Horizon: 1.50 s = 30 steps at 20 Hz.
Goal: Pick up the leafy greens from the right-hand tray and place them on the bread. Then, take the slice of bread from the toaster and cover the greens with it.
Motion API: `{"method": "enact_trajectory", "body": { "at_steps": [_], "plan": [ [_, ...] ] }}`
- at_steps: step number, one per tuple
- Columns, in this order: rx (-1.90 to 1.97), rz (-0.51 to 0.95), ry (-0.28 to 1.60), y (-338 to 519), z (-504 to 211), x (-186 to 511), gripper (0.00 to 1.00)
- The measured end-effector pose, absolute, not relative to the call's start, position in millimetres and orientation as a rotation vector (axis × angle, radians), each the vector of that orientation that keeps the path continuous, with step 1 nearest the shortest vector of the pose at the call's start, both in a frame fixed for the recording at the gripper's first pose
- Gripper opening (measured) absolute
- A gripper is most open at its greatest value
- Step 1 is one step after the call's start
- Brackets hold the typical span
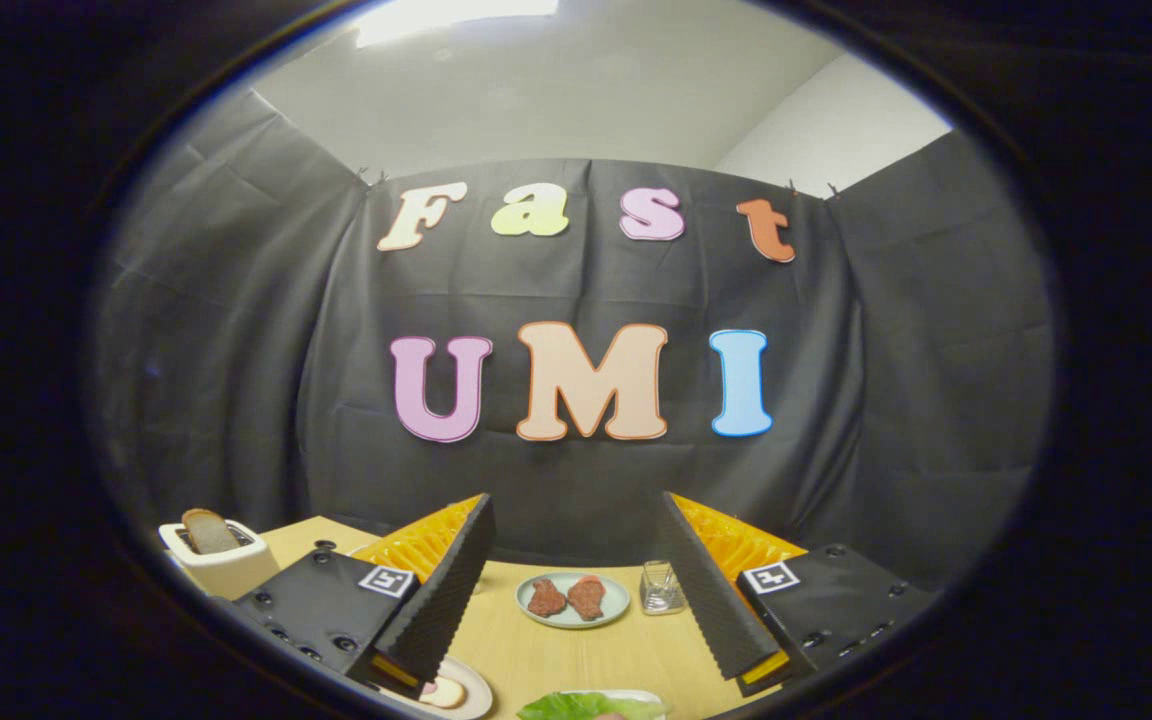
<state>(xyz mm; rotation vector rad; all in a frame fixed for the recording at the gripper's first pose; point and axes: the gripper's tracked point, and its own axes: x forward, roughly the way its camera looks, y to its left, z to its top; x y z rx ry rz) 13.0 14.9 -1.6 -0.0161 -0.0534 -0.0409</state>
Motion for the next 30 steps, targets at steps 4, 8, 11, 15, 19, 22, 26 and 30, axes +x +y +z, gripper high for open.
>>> {"method": "enact_trajectory", "body": {
  "at_steps": [4, 8, 11, 15, 19, 22, 26, 30],
  "plan": [
    [-0.017, -0.046, -0.08, 16, 4, 14, 1.0],
    [-0.02, -0.04, -0.08, 19, 4, 14, 1.0],
    [-0.025, -0.043, -0.082, 20, 5, 13, 1.0],
    [-0.03, -0.032, -0.079, 23, 6, 13, 1.0],
    [-0.077, 0.051, -0.05, 22, -2, 16, 1.0],
    [-0.115, 0.17, 0.013, 20, -20, 24, 1.0],
    [-0.199, 0.324, 0.135, 10, -54, 38, 1.0],
    [-0.3, 0.454, 0.234, 5, -96, 44, 1.0]
  ]
}}
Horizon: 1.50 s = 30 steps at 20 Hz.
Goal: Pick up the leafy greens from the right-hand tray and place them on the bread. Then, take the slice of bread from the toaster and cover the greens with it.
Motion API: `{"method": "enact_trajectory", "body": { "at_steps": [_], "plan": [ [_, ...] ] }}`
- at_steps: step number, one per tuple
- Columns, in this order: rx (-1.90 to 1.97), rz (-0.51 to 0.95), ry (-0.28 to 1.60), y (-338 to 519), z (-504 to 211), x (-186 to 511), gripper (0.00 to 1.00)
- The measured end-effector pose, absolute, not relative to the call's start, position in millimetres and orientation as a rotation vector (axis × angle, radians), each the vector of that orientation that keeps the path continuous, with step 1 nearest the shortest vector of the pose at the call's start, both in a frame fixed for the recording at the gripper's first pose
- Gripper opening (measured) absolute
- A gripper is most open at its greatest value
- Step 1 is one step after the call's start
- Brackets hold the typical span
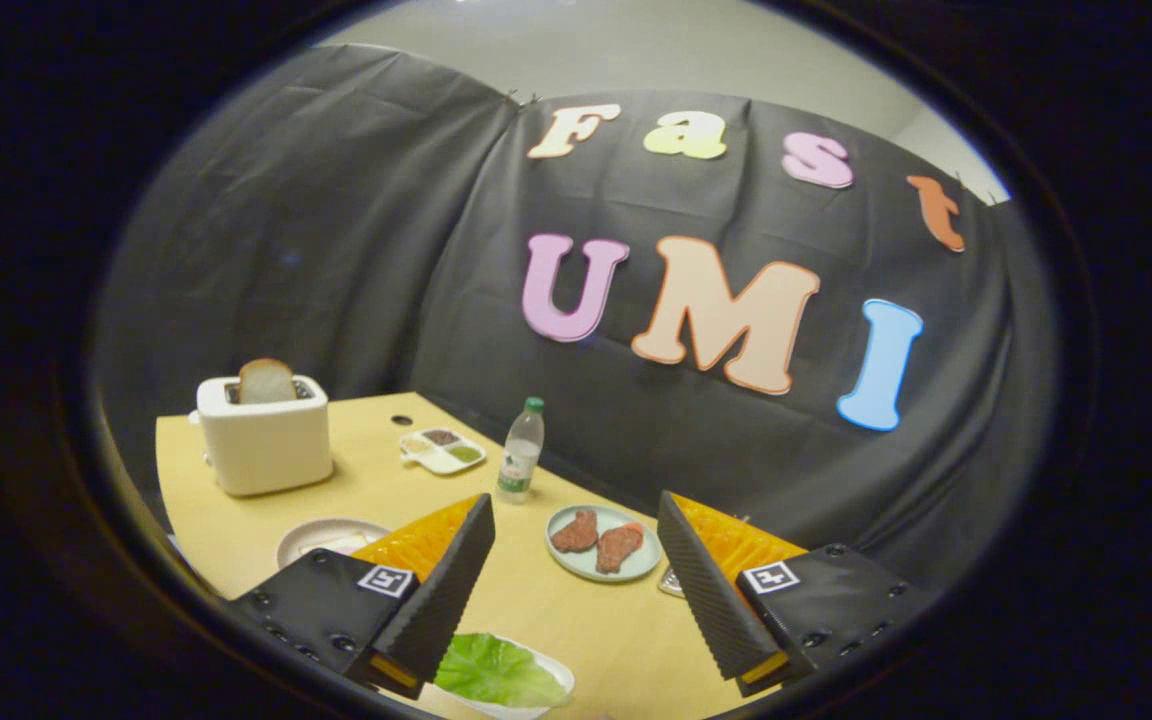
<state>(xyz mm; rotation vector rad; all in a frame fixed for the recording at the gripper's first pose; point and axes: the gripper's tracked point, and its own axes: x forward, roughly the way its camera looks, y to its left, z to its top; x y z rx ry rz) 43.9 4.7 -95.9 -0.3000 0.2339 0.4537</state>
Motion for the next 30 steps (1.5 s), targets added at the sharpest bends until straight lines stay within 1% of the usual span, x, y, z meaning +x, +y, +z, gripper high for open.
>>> {"method": "enact_trajectory", "body": {
  "at_steps": [3, 9, 20, 25, 30],
  "plan": [
    [-0.306, 0.536, 0.328, 2, -130, 44, 1.0],
    [-0.383, 0.657, 0.456, -11, -182, 42, 0.99],
    [-0.487, 0.916, 0.759, -18, -291, -1, 0.99],
    [-0.53, 0.997, 0.874, -20, -329, -22, 0.99],
    [-0.516, 1.022, 0.976, -20, -363, -32, 0.99]
  ]
}}
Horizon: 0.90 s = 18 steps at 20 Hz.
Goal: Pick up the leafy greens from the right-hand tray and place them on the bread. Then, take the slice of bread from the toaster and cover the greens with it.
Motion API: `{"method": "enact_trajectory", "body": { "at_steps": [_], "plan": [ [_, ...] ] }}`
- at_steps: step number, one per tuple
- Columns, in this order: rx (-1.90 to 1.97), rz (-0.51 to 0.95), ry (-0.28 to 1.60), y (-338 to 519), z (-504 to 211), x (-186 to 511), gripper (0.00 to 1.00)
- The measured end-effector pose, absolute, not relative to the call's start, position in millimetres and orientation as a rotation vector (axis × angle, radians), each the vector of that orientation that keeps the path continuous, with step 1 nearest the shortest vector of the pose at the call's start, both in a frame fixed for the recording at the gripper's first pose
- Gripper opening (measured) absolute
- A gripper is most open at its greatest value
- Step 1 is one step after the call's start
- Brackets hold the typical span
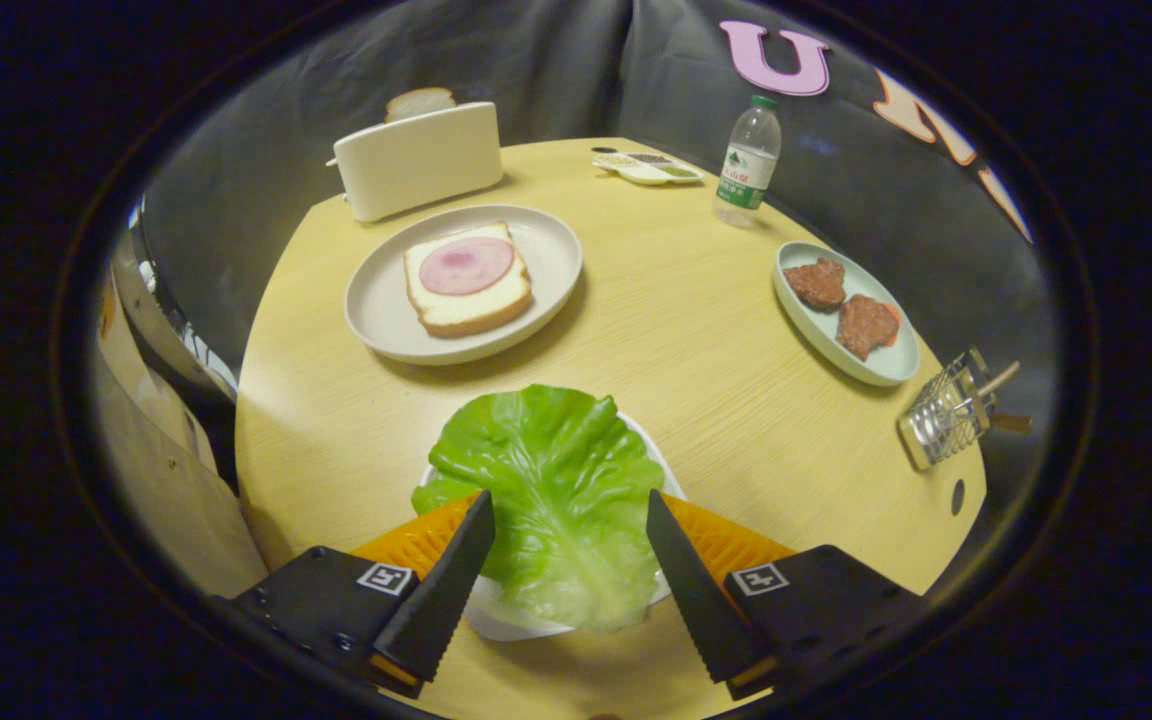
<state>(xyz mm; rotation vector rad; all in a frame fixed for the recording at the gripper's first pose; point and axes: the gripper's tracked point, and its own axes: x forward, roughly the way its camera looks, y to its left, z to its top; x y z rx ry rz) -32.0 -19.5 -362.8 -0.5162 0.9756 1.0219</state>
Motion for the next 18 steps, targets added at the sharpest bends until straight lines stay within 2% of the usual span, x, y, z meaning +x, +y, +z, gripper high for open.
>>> {"method": "enact_trajectory", "body": {
  "at_steps": [4, 13, 15, 16, 18],
  "plan": [
    [-0.513, 1.033, 1.022, -20.9, -374.0, -39.1, 0.99],
    [-0.485, 0.976, 1.055, -22.2, -374.3, -36.4, 0.36],
    [-0.485, 0.981, 1.035, -20.1, -370.6, -38.9, 0.12],
    [-0.494, 0.983, 1.029, -19.6, -371.7, -39.7, 0.04],
    [-0.488, 0.98, 1.032, -19.3, -372.6, -40.8, 0.04]
  ]
}}
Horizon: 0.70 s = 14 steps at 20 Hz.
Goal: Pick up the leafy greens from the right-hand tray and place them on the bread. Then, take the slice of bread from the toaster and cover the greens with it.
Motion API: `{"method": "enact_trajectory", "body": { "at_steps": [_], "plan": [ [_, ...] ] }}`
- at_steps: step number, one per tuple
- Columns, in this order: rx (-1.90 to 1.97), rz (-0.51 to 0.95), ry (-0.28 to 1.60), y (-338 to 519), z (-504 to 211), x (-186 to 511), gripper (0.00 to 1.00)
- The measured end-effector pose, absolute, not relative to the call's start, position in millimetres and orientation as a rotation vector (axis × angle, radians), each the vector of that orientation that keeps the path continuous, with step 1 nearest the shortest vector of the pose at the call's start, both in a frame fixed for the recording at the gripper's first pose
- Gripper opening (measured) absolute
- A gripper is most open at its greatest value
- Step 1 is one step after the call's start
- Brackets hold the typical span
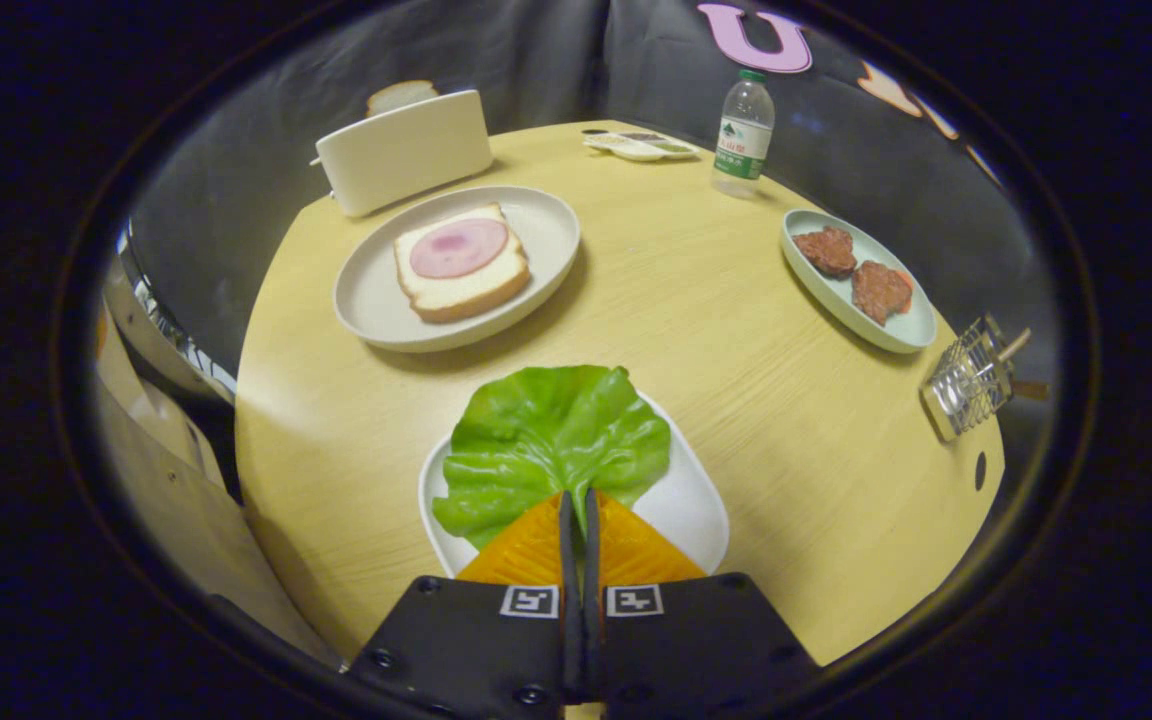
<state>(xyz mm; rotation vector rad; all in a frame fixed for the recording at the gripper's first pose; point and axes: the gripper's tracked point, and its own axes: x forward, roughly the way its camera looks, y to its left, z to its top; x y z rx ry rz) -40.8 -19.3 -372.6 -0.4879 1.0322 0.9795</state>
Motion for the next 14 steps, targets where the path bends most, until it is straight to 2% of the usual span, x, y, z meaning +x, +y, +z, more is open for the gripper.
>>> {"method": "enact_trajectory", "body": {
  "at_steps": [5, 14],
  "plan": [
    [-0.437, 0.948, 1.045, -22, -356, -40, 0.04],
    [-0.418, 0.904, 0.96, -4, -309, -41, 0.04]
  ]
}}
